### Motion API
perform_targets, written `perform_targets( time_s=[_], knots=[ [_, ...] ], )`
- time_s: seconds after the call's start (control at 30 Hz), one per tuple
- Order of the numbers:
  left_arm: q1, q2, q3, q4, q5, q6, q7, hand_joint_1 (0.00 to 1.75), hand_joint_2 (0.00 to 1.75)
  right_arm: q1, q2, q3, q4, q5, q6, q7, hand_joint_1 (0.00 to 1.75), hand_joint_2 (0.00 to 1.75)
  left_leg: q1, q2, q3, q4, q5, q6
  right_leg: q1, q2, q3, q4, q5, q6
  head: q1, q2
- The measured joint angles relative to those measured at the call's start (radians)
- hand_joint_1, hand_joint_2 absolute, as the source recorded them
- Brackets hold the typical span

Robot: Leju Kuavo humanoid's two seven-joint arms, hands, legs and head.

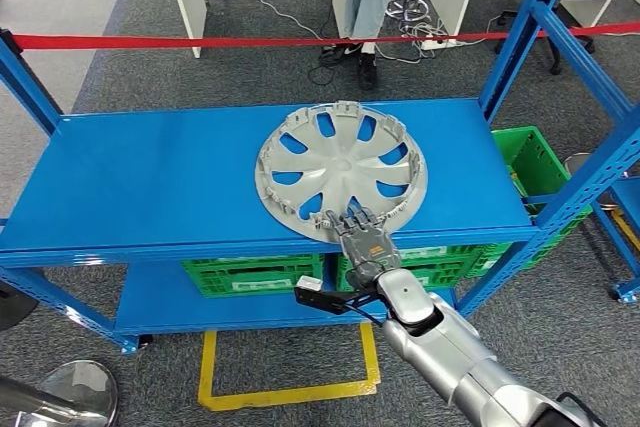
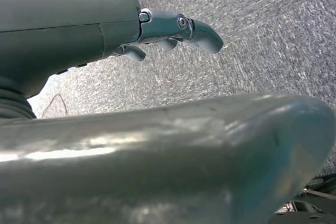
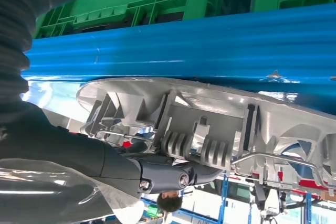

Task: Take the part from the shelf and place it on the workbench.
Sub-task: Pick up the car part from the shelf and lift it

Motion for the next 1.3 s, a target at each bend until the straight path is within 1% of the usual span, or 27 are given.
perform_targets(
  time_s=[0.07,0.2,0.27,0.33,0.37,0.4,0.5,0.53,0.57,0.63,0.67,0.87,1.3],
  knots=[
    [-0.002,0.000,-0.001,0.000,0.004,0.000,-0.001,0.00,0.00,0.000,0.000,0.000,0.000,-0.001,0.000,-0.002,0.08,1.75,0.000,0.000,0.000,0.000,0.000,0.000,0.000,0.000,0.000,0.000,0.000,0.000,0.000,0.000],
    [-0.007,0.000,-0.005,0.000,0.009,0.000,-0.008,0.00,0.00,0.000,0.000,-0.001,0.000,-0.002,-0.003,-0.005,0.37,1.75,0.000,0.000,0.000,0.000,0.000,0.000,0.000,0.000,0.001,0.000,0.000,0.000,0.000,0.000],
    [-0.010,0.000,-0.007,0.002,0.014,0.000,-0.015,0.00,0.00,-0.001,0.001,-0.002,-0.001,-0.003,-0.009,-0.011,0.55,1.75,0.000,0.000,0.000,0.000,0.000,0.000,0.000,0.000,0.002,0.000,0.000,0.000,0.000,0.000],
    [-0.013,0.000,-0.008,0.004,0.019,0.000,-0.020,0.00,0.00,-0.002,0.002,-0.002,-0.002,-0.004,-0.016,-0.017,0.77,1.75,0.000,0.000,0.000,0.000,0.000,0.000,0.000,0.000,0.003,0.000,0.000,0.000,0.000,0.000],
    [-0.015,0.000,-0.008,0.005,0.021,0.000,-0.021,0.00,0.00,-0.003,0.004,-0.002,-0.003,-0.004,-0.020,-0.019,0.84,1.75,0.000,0.000,0.000,0.000,0.000,0.000,0.000,0.000,0.003,0.000,0.000,0.000,0.000,0.000],
    [-0.016,0.000,-0.009,0.005,0.022,0.000,-0.023,0.00,0.00,-0.004,0.004,-0.003,-0.005,-0.003,-0.024,-0.020,0.87,1.75,0.000,0.000,0.000,0.000,0.000,0.000,0.000,0.000,0.003,0.000,0.000,0.000,0.000,0.000],
    [-0.018,0.000,-0.012,0.008,0.023,0.000,-0.031,0.00,0.00,-0.008,0.005,-0.005,-0.014,-0.002,-0.034,-0.020,0.87,1.75,0.000,0.000,0.000,0.000,0.000,0.000,0.000,0.000,0.003,0.000,0.000,0.000,0.000,0.000],
    [-0.018,0.000,-0.013,0.008,0.023,0.000,-0.033,0.00,0.00,-0.009,0.005,-0.006,-0.016,-0.002,-0.036,-0.020,0.93,1.75,0.000,0.000,0.000,0.000,0.000,0.000,0.000,0.000,0.003,0.000,0.000,0.000,0.000,0.000],
    [-0.019,0.000,-0.014,0.009,0.023,0.000,-0.034,0.00,0.00,-0.010,0.005,-0.006,-0.017,-0.001,-0.038,-0.020,1.03,1.75,0.000,0.000,0.000,0.000,0.000,0.000,0.000,0.000,0.004,0.000,0.000,0.000,0.000,0.000],
    [-0.020,0.000,-0.015,0.011,0.023,0.000,-0.034,0.00,0.00,-0.010,0.005,-0.007,-0.020,-0.001,-0.039,-0.020,1.30,1.75,0.000,0.000,-0.001,0.000,0.000,0.000,0.000,0.000,0.005,0.000,0.000,0.000,0.000,0.000],
    [-0.021,0.000,-0.015,0.012,0.023,0.000,-0.034,0.00,0.00,-0.011,0.005,-0.007,-0.022,0.000,-0.040,-0.020,1.38,1.75,0.000,0.000,-0.001,0.000,0.000,0.000,0.000,0.000,0.006,0.000,0.000,0.000,0.000,0.000],
    [-0.022,0.000,-0.015,0.014,0.023,0.000,-0.035,0.00,0.00,-0.014,0.005,-0.009,-0.031,0.006,-0.047,-0.023,1.49,1.75,0.000,0.000,-0.001,0.000,0.000,0.000,0.000,0.000,0.005,0.000,0.000,0.000,0.000,0.000],
    [-0.023,0.000,-0.016,0.016,0.025,0.000,-0.035,0.00,0.00,-0.012,0.005,-0.010,-0.040,0.007,-0.043,-0.026,1.49,1.75,0.000,0.000,-0.001,0.000,0.000,0.000,0.000,0.000,0.004,0.000,0.000,0.000,0.000,0.000]
  ],
)
